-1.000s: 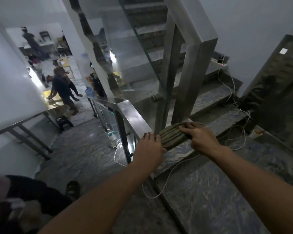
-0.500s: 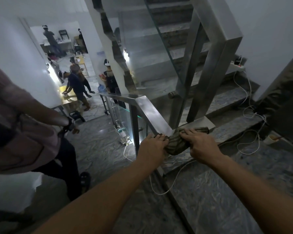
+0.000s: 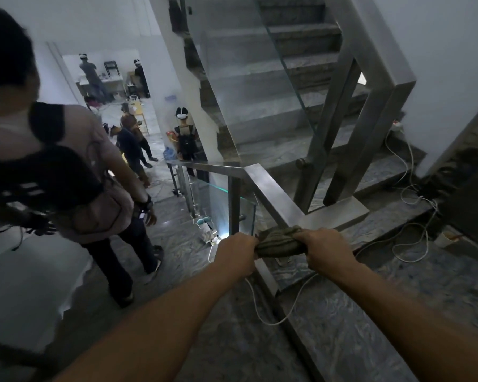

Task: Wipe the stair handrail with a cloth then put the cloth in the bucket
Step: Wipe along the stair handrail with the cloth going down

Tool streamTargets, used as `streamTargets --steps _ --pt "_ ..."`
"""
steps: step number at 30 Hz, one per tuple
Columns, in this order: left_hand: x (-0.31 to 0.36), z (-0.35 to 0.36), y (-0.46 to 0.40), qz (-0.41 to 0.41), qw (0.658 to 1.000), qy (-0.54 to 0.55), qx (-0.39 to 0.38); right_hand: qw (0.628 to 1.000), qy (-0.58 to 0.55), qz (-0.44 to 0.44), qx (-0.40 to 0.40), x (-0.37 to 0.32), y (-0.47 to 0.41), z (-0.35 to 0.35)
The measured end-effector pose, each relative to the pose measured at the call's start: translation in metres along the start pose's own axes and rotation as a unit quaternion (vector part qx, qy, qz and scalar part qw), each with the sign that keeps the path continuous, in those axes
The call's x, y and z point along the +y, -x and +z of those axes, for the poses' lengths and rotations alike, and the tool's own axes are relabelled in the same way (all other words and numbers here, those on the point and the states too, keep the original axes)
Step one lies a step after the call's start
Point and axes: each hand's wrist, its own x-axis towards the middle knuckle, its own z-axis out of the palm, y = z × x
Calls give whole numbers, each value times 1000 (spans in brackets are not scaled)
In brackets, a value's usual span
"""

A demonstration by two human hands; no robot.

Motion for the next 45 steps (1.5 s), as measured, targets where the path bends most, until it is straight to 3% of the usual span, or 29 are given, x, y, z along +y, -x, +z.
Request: streamTargets --steps 9,14,25,30,37,45 --pt "-27 -16 7 19 999 26 -26 994 -25 56 -91 -34 11 -6" --pt "-33 -22 12 26 992 86 -92 977 -137 87 -138 -30 25 3" --pt "-31 -38 17 67 968 183 -155 927 -328 137 -118 -16 48 -16" --pt "-33 -41 19 94 973 172 -125 946 -262 119 -150 -15 54 -29" --pt "-38 -33 23 97 980 131 -114 935 -289 161 -127 -13 65 -36" --pt "-11 -19 14 127 975 137 -118 950 -227 195 -90 9 84 -37"
